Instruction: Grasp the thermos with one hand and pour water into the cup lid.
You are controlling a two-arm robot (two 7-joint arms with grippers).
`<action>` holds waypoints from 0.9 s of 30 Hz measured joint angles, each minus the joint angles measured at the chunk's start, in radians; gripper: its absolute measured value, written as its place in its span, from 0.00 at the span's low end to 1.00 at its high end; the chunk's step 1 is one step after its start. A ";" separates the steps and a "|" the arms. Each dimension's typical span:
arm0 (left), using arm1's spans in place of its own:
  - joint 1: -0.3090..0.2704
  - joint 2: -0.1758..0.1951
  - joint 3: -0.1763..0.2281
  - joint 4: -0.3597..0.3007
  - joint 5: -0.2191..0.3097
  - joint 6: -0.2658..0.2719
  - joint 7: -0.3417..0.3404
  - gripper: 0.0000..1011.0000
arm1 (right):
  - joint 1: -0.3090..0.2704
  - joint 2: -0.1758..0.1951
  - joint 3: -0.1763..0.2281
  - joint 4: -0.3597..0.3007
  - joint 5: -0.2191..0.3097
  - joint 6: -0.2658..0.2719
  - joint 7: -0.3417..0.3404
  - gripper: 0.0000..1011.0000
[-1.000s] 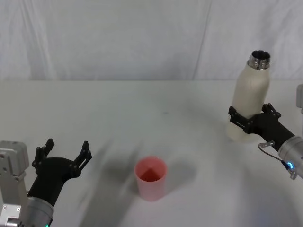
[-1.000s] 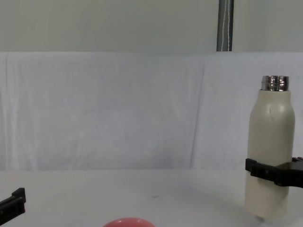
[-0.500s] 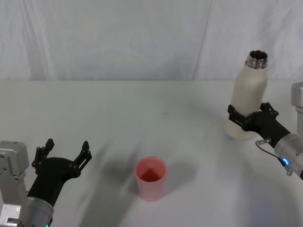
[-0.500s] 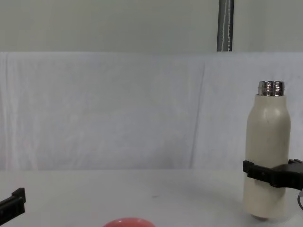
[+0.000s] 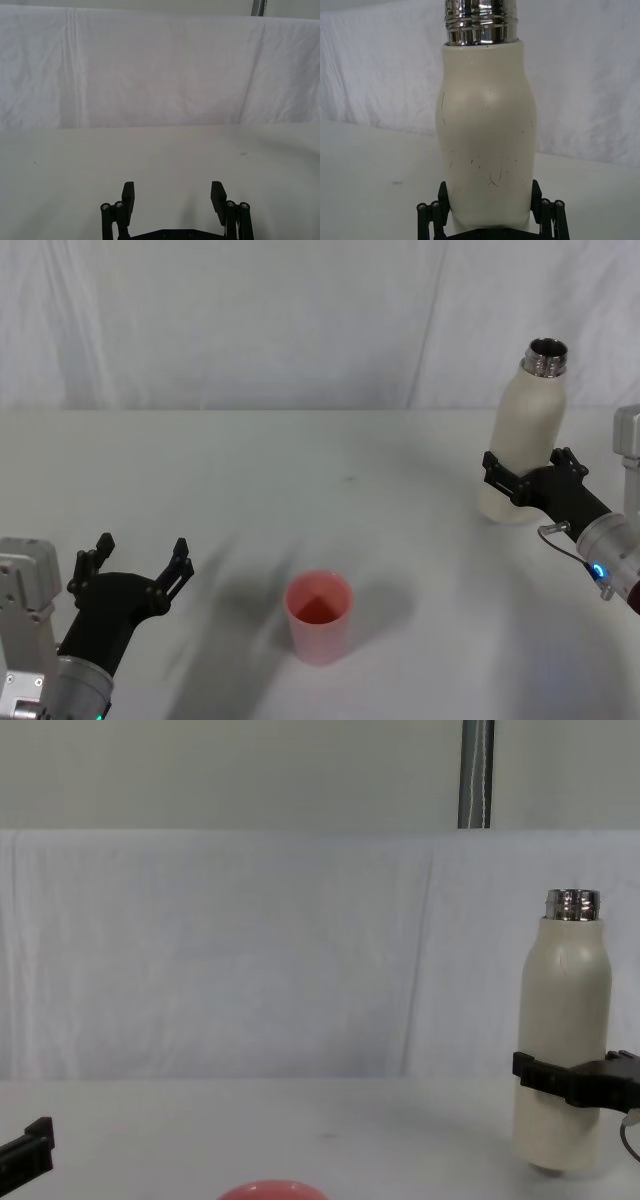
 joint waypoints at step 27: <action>0.000 0.000 0.000 0.000 0.000 0.000 0.000 0.99 | 0.003 -0.012 0.003 0.027 -0.023 -0.007 0.001 0.95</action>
